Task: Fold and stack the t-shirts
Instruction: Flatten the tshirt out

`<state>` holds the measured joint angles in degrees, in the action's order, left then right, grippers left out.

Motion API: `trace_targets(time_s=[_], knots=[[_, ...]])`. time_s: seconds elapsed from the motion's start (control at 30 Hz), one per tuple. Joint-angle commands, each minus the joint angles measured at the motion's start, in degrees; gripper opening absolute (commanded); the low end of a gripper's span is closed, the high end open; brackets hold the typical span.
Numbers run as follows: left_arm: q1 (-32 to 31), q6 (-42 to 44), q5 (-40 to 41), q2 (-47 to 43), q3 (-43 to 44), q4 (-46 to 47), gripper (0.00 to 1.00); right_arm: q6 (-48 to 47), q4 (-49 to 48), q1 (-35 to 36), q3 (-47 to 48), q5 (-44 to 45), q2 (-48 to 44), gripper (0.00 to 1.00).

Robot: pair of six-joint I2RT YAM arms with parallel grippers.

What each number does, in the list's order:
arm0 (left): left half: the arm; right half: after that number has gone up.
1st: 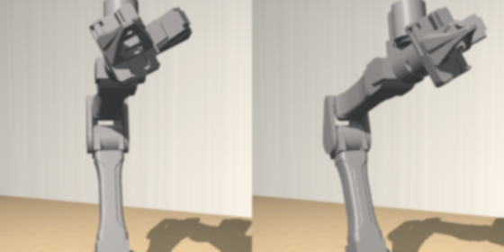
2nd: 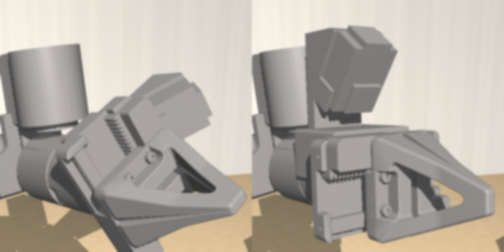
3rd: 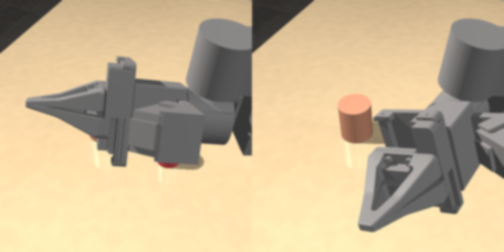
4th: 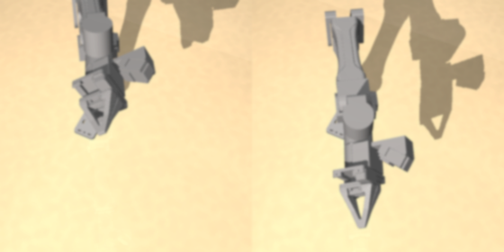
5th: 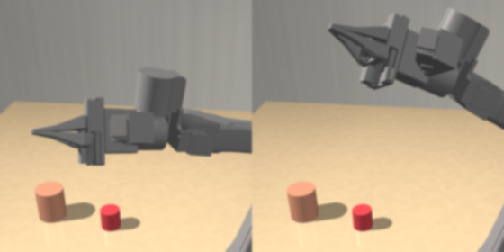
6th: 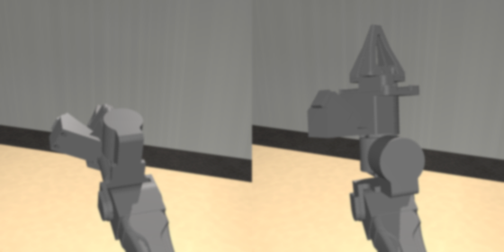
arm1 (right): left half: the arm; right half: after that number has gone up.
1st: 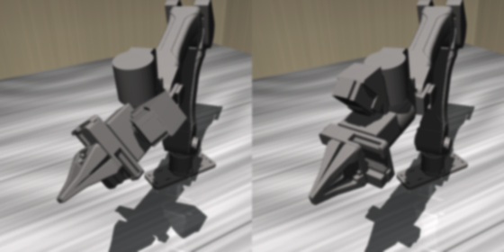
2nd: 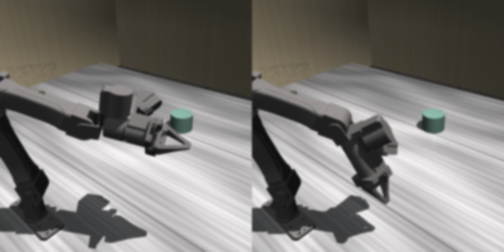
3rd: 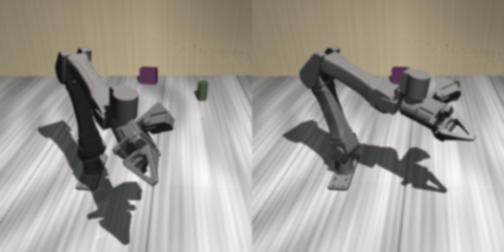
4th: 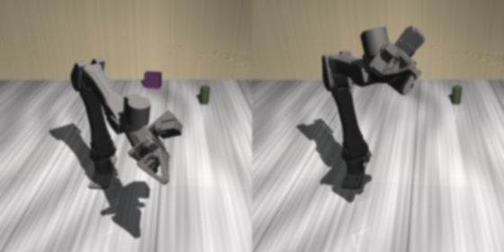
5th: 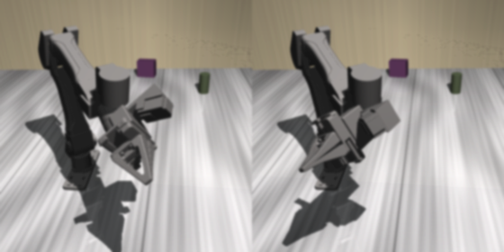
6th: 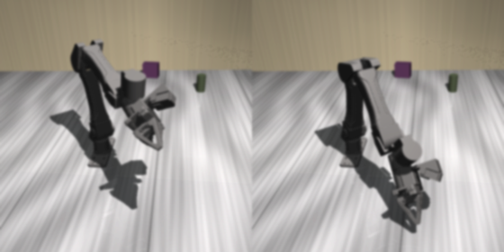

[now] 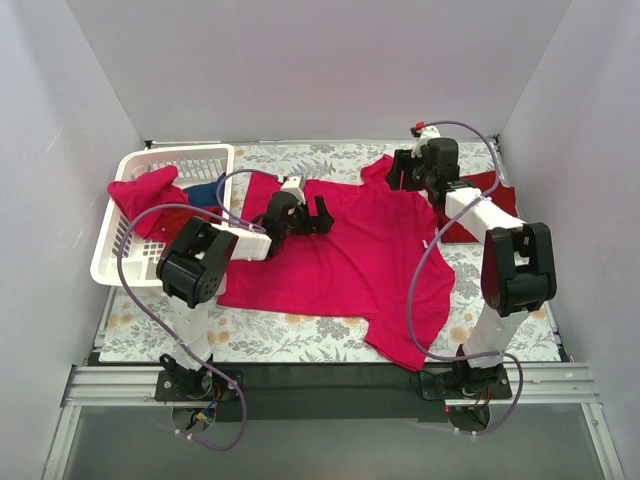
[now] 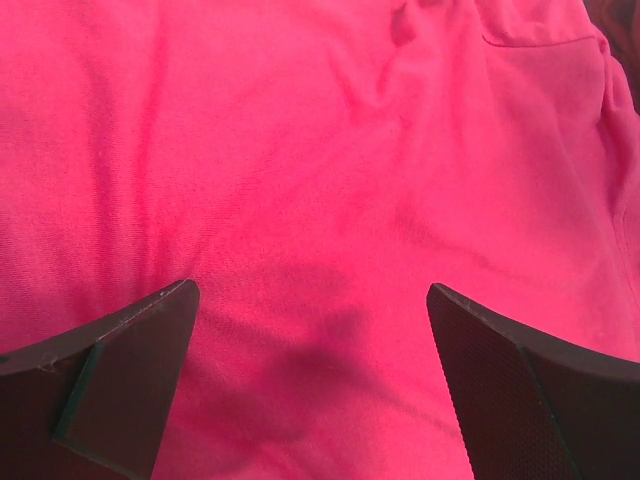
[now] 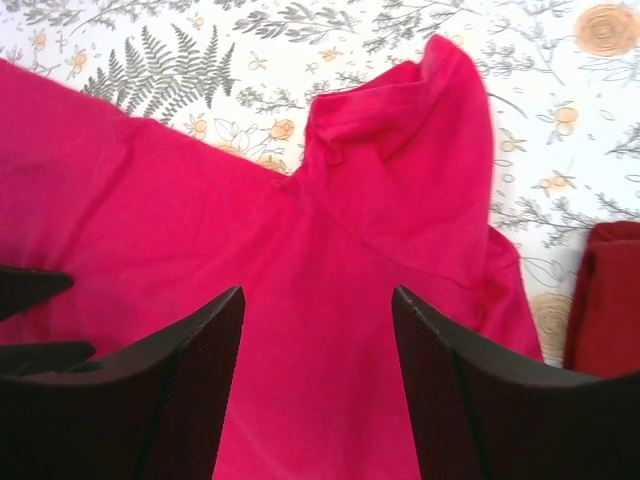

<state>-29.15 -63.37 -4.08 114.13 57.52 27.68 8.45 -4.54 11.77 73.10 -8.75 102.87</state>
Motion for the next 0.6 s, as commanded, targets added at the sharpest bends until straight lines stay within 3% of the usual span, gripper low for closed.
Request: trace_targets(time_s=[0.0, 0.57], knots=[[1.5, -0.9, 3.4, 0.1, -2.0, -9.2, 0.92, -0.4, -1.8, -1.3, -2.6, 3.5, -0.7, 0.56], [2.4, 0.2, 3.4, -2.5, -1.8, -8.8, 0.93, 2.2, 2.1, -3.1, 7.0, 1.3, 15.2, 0.57]])
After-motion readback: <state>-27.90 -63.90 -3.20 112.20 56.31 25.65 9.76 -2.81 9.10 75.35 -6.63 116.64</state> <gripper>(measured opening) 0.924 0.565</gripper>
